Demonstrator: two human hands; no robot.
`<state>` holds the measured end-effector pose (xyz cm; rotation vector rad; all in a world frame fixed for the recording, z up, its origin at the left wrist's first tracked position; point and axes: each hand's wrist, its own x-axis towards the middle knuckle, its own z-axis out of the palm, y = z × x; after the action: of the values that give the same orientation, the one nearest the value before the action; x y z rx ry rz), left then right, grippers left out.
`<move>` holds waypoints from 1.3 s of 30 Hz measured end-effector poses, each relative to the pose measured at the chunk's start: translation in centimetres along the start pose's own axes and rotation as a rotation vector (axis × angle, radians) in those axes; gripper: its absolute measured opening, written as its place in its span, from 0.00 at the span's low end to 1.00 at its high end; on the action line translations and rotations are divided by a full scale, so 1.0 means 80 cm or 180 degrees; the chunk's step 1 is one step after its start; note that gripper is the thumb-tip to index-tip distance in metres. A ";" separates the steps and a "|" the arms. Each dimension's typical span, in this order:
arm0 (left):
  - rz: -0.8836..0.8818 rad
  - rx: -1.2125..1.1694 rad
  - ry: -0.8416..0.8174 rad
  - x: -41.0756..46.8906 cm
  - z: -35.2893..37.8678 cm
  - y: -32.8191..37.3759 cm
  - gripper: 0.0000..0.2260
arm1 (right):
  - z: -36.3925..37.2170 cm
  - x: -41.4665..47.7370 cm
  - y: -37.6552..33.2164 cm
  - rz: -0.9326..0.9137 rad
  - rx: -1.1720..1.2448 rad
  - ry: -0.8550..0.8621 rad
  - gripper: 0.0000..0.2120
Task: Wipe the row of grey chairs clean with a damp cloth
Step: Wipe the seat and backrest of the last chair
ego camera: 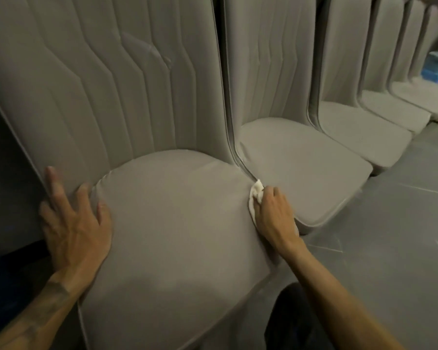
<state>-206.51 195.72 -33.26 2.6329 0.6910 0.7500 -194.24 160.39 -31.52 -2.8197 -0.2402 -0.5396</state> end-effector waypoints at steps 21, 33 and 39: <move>-0.0301 0.0273 -0.0129 -0.001 0.000 0.018 0.23 | 0.089 0.152 -0.126 -0.0940 -0.0050 -0.0520 0.13; -0.0615 0.0325 -0.0174 0.006 0.004 0.022 0.23 | 0.141 0.184 -0.191 -0.1204 0.0413 -0.0545 0.12; -0.0609 0.0233 -0.0186 0.003 0.003 0.018 0.23 | 0.128 0.194 -0.187 -0.1728 0.0170 -0.0695 0.15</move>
<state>-205.67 194.60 -32.70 2.5938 0.9540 0.6013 -179.62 179.28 -31.49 -2.7432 -1.0626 -0.3147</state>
